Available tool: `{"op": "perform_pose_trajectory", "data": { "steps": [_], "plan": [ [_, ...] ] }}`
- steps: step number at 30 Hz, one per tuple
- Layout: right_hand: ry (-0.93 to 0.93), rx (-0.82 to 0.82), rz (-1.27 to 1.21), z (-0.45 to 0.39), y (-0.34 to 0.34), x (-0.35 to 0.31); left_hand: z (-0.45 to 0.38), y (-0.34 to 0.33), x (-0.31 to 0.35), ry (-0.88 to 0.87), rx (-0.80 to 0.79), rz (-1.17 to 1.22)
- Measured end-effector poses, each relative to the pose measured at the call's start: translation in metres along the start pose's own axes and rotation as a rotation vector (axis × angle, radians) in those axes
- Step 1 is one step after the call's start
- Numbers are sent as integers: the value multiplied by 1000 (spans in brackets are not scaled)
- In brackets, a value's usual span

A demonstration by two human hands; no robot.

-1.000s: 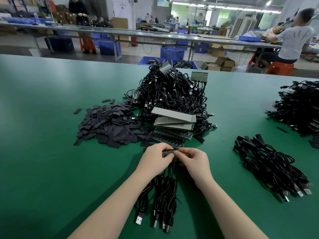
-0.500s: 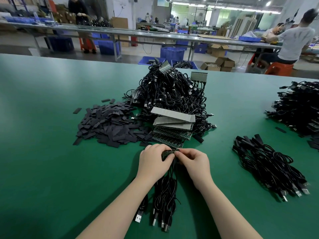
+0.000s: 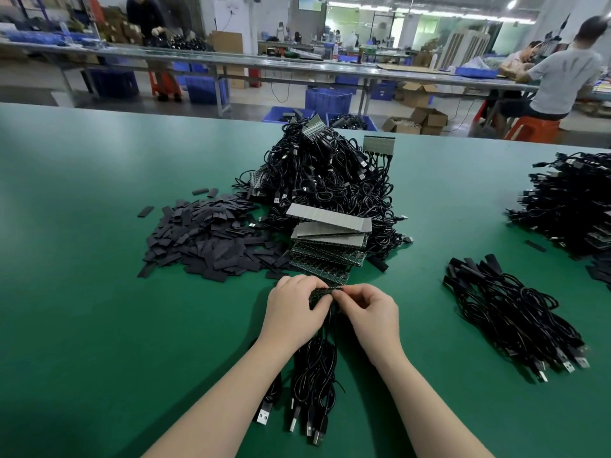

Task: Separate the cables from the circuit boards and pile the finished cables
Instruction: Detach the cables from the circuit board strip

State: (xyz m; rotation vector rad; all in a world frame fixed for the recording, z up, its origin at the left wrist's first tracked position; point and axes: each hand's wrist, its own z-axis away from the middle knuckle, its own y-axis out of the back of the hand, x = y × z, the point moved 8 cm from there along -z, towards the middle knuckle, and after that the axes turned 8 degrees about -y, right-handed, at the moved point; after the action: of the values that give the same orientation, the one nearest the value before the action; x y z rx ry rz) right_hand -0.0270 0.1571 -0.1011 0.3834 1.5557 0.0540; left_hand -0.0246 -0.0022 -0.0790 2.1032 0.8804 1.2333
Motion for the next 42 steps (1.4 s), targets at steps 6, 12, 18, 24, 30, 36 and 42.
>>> {"op": "perform_pose_trajectory", "data": {
  "steps": [6,12,18,24,30,36,42],
  "plan": [
    [48,21,52,2,-2,-1,-2,-1,1,3,-11,-21],
    [72,45,93,5,-1,-3,-1,-1,2,-6,-19,-36],
    [88,48,143,7,-2,-7,-1,-2,3,0,-26,-44],
    [97,66,192,9,-3,-10,-1,0,6,-5,-5,-54],
    [62,75,150,7,-3,-9,0,2,1,17,35,-57],
    [-87,235,-174,12,24,2,0,0,-6,74,18,-5],
    [100,368,-267,32,63,-55,1,-3,-4,92,-7,-111]
  ]
}}
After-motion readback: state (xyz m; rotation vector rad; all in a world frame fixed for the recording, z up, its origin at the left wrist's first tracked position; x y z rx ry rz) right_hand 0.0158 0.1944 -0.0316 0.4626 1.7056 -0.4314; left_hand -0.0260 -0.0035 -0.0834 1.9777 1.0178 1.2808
